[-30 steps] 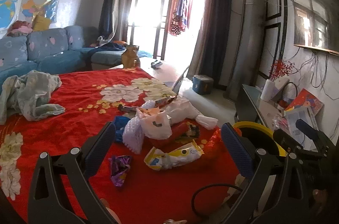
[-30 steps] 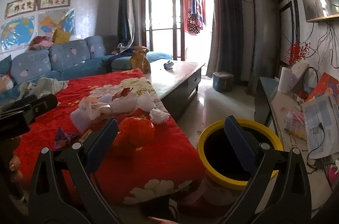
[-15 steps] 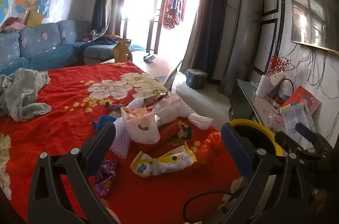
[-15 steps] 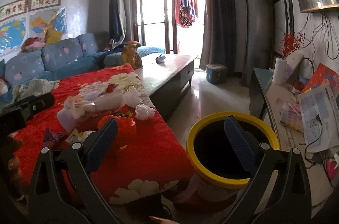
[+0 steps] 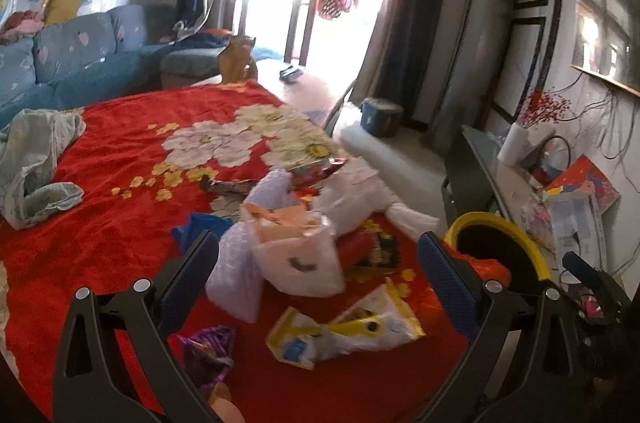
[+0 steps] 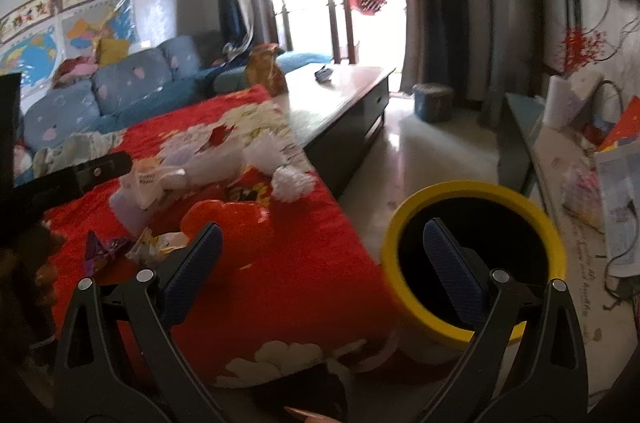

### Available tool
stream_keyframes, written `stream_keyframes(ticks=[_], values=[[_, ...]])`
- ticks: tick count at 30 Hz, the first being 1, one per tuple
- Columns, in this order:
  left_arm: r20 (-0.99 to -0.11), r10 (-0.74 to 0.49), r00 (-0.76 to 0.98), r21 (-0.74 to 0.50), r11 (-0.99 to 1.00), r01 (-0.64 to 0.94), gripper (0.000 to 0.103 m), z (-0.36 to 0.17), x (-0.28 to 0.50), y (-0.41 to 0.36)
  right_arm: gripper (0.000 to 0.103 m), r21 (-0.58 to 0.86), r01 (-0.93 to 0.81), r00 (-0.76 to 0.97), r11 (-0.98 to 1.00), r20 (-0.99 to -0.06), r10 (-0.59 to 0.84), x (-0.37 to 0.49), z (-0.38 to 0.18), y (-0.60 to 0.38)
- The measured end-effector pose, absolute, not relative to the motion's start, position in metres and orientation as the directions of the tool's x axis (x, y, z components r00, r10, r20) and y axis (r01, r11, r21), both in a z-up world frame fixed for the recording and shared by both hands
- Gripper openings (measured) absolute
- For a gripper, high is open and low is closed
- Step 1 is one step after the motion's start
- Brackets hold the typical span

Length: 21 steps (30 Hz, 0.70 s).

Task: Collect trash
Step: 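Grasp red plastic bag with right tool while left tool grasps white plastic bag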

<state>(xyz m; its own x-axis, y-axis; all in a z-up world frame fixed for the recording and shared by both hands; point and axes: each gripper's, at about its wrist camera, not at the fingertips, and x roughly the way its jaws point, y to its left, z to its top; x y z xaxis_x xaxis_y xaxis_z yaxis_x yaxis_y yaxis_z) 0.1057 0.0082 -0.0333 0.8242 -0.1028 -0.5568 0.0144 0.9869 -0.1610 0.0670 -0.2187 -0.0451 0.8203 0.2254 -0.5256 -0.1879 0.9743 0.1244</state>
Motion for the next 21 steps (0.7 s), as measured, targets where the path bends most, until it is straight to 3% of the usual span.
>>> stream_keyframes(ticks=[14, 17, 21], values=[[-0.638, -0.159, 0.754, -0.199, 0.979, 0.038, 0.097, -0.051, 0.140, 0.035, 0.092, 0.314, -0.296, 0.657, 0.902, -0.618, 0.431, 0.104, -0.067, -0.193], [-0.640, -0.175, 0.748, -0.197, 0.979, 0.060, 0.096, -0.051, 0.145, 0.032, 0.082, 0.385, -0.300, 0.608, 0.873, -0.627, 0.486, 0.113, -0.073, -0.194], [-0.647, -0.218, 0.731, -0.220, 0.971, 0.095, 0.096, -0.054, 0.151, 0.028, 0.059, 0.464, -0.313, 0.542, 0.829, -0.629, 0.557, 0.118, -0.079, -0.192]])
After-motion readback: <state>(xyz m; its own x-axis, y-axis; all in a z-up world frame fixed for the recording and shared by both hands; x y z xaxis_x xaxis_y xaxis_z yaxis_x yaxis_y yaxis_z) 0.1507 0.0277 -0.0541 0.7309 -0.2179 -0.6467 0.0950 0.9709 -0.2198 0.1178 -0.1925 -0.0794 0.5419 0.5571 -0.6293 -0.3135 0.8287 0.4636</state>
